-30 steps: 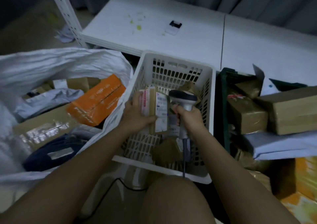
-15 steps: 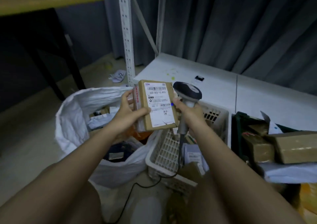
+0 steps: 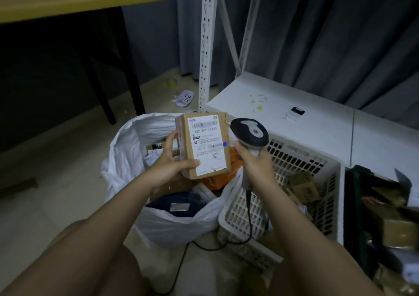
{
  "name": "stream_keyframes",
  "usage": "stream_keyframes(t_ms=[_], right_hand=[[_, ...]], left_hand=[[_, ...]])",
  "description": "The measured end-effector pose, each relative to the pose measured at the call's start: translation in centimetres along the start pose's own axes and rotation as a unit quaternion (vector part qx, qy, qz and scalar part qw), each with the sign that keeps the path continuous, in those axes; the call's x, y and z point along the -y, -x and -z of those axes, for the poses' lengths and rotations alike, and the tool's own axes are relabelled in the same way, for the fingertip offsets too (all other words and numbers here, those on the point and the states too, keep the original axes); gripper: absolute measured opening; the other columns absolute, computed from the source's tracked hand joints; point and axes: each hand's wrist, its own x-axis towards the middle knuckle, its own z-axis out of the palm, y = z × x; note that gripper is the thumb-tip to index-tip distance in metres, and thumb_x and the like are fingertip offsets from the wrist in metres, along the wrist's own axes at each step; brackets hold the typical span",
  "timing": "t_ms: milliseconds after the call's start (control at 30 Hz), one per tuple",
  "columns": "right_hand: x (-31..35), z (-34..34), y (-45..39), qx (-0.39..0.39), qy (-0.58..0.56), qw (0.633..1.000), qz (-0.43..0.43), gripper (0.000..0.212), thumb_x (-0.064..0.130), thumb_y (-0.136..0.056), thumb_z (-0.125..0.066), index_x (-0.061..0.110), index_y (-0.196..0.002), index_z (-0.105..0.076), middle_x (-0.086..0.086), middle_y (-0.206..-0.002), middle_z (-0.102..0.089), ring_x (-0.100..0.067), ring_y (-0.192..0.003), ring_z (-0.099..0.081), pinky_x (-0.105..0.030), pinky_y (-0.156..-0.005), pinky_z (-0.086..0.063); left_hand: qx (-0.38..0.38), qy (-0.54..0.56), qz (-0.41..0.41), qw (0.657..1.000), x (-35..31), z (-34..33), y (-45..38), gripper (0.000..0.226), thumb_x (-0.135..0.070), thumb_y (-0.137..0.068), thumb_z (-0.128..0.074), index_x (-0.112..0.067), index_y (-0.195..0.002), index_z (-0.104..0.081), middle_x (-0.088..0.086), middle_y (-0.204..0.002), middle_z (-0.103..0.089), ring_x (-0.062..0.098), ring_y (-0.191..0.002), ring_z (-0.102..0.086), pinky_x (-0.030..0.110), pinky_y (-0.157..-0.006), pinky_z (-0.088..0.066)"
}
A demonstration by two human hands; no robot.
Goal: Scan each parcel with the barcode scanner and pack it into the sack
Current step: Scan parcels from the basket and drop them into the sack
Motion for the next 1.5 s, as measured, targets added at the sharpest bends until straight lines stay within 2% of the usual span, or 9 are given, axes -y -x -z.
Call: stream_keyframes(t_ms=[133, 267, 433, 767, 1000, 1100, 1233, 1367, 1500], right_hand=[[-0.8, 0.1, -0.5, 0.044, 0.023, 0.998, -0.040, 0.030, 0.031, -0.087, -0.069, 0.014, -0.111, -0.060, 0.002, -0.079, -0.064, -0.013, -0.071, -0.061, -0.023, -0.060, -0.046], [-1.4, 0.3, 0.3, 0.128, 0.076, 0.985, -0.087, 0.013, 0.016, -0.085, -0.072, 0.013, -0.091, -0.061, 0.001, -0.060, -0.057, -0.011, -0.051, -0.054, -0.028, -0.051, -0.043], [-0.8, 0.1, 2.4, 0.231, 0.087, 0.968, -0.046, 0.020, 0.013, -0.081, -0.077, 0.007, -0.076, -0.059, 0.001, -0.051, -0.050, -0.009, -0.047, -0.048, -0.025, -0.049, -0.043], [-0.4, 0.8, 2.7, 0.201, 0.105, 0.974, -0.026, 0.022, 0.017, -0.077, -0.081, 0.012, -0.069, -0.061, 0.003, -0.048, -0.050, -0.012, -0.044, -0.047, -0.030, -0.053, -0.045], [-0.6, 0.5, 1.8, 0.138, 0.097, 0.986, -0.022, 0.018, 0.018, -0.082, -0.077, 0.013, -0.076, -0.061, 0.005, -0.052, -0.056, -0.005, -0.045, -0.053, -0.024, -0.048, -0.046], [-1.1, 0.2, 0.7, 0.111, 0.080, 0.989, -0.058, 0.018, 0.022, -0.082, -0.077, 0.016, -0.082, -0.060, 0.005, -0.063, -0.059, -0.007, -0.054, -0.056, -0.024, -0.051, -0.047], [-1.8, -0.4, -0.7, 0.105, 0.077, 0.988, -0.083, 0.018, 0.020, -0.081, -0.077, 0.015, -0.082, -0.060, 0.002, -0.066, -0.059, -0.010, -0.056, -0.056, -0.024, -0.052, -0.045], [-2.4, -1.0, -2.0, 0.103, 0.090, 0.986, -0.095, 0.018, 0.025, -0.079, -0.078, 0.019, -0.079, -0.061, 0.004, -0.066, -0.060, -0.013, -0.060, -0.057, -0.030, -0.062, -0.047], [-2.7, -1.0, -2.8, 0.112, 0.094, 0.985, -0.095, 0.016, 0.023, -0.081, -0.077, 0.019, -0.080, -0.061, 0.005, -0.065, -0.060, -0.010, -0.059, -0.057, -0.029, -0.060, -0.046]], left_hand=[[-0.053, 0.015, 0.003, 0.998, 1.1, 2.4, -1.2, 0.119, -0.035, -0.055, -0.088, -0.059, -0.140, -0.009, 0.000, -0.149, -0.038, 0.027, -0.131, -0.045, 0.055, -0.101, -0.044], [-0.080, 0.032, 0.010, 0.996, 2.1, 3.4, -1.7, 0.108, -0.008, -0.079, -0.076, -0.046, -0.148, -0.002, 0.005, -0.146, -0.043, 0.028, -0.126, -0.049, 0.050, -0.095, -0.050], [-0.104, 0.049, 0.008, 0.993, 2.8, 3.5, -2.1, 0.105, 0.002, -0.082, -0.069, -0.039, -0.150, -0.001, 0.007, -0.140, -0.048, 0.027, -0.118, -0.054, 0.042, -0.078, -0.055], [-0.104, 0.052, -0.008, 0.993, 3.4, 3.9, -2.8, 0.104, 0.003, -0.082, -0.068, -0.039, -0.150, -0.001, 0.009, -0.141, -0.046, 0.028, -0.119, -0.052, 0.038, -0.073, -0.055], [-0.201, -0.038, -0.074, 0.976, 4.0, 4.5, -3.1, 0.107, -0.019, -0.073, -0.081, -0.037, -0.150, -0.010, -0.003, -0.146, -0.040, 0.021, -0.132, -0.043, 0.051, -0.103, -0.044], [-0.250, -0.179, -0.091, 0.947, 4.1, 5.4, -3.4, 0.107, -0.050, -0.064, -0.078, -0.046, -0.147, -0.010, 0.003, -0.145, -0.042, 0.026, -0.130, -0.046, 0.052, -0.103, -0.043], [-0.257, -0.453, -0.107, 0.847, 4.5, 5.6, -4.4, 0.091, -0.044, -0.076, -0.074, -0.027, -0.149, -0.021, 0.020, -0.143, -0.036, 0.041, -0.128, -0.036, 0.047, -0.101, -0.034], [-0.139, -0.662, -0.126, 0.726, 6.1, 4.4, -5.5, 0.087, -0.050, -0.078, -0.070, -0.033, -0.150, -0.024, 0.017, -0.152, -0.020, 0.039, -0.134, -0.021, 0.050, -0.109, -0.022], [-0.061, -0.728, -0.128, 0.670, 8.2, 3.6, -6.4, 0.081, -0.053, -0.084, -0.063, -0.036, -0.151, -0.020, 0.013, -0.158, -0.015, 0.037, -0.140, -0.019, 0.059, -0.114, -0.013]])
